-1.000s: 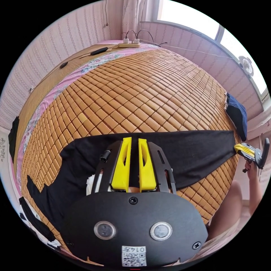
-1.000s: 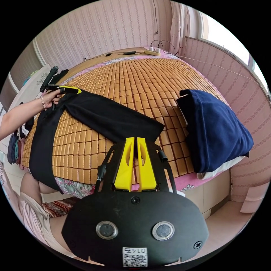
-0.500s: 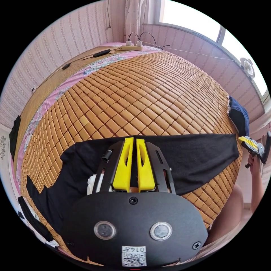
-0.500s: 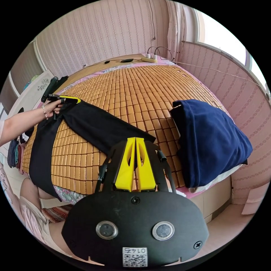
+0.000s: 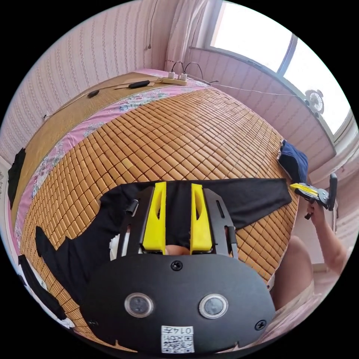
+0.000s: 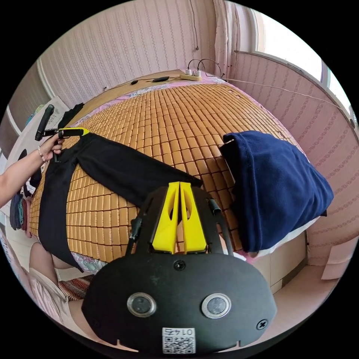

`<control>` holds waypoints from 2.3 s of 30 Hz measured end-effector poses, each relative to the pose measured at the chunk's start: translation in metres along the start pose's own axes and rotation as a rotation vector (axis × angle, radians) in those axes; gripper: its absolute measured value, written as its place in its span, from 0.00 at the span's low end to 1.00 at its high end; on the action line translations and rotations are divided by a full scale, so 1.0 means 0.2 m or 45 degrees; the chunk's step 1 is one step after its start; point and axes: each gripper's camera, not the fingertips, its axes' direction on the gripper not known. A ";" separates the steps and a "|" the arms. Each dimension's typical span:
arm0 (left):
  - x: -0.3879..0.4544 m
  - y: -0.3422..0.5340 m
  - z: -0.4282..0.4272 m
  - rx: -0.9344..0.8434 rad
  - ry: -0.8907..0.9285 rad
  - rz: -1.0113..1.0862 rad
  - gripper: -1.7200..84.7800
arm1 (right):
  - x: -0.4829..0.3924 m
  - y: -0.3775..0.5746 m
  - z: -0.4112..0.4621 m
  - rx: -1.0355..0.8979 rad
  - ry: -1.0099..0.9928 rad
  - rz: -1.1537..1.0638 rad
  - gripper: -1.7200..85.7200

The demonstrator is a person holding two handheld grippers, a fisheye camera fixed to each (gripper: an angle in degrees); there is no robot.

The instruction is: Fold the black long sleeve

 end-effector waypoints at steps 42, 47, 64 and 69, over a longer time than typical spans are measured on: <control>-1.46 2.02 -0.78 0.031 -0.100 -0.853 0.06 | -3.95 -1.71 1.33 -0.341 -0.440 -1.200 0.05; -1.25 2.31 -1.13 0.185 -0.117 -0.792 0.09 | -3.90 -1.57 0.77 -0.259 -1.180 -1.708 0.05; -1.33 2.83 -1.55 0.122 -0.391 -0.928 0.07 | -3.81 -1.25 1.02 -0.307 -0.478 -1.567 0.10; -1.59 2.59 -1.29 -0.063 -0.374 -0.920 0.09 | -3.94 -1.27 1.17 -0.325 -0.397 -1.425 0.09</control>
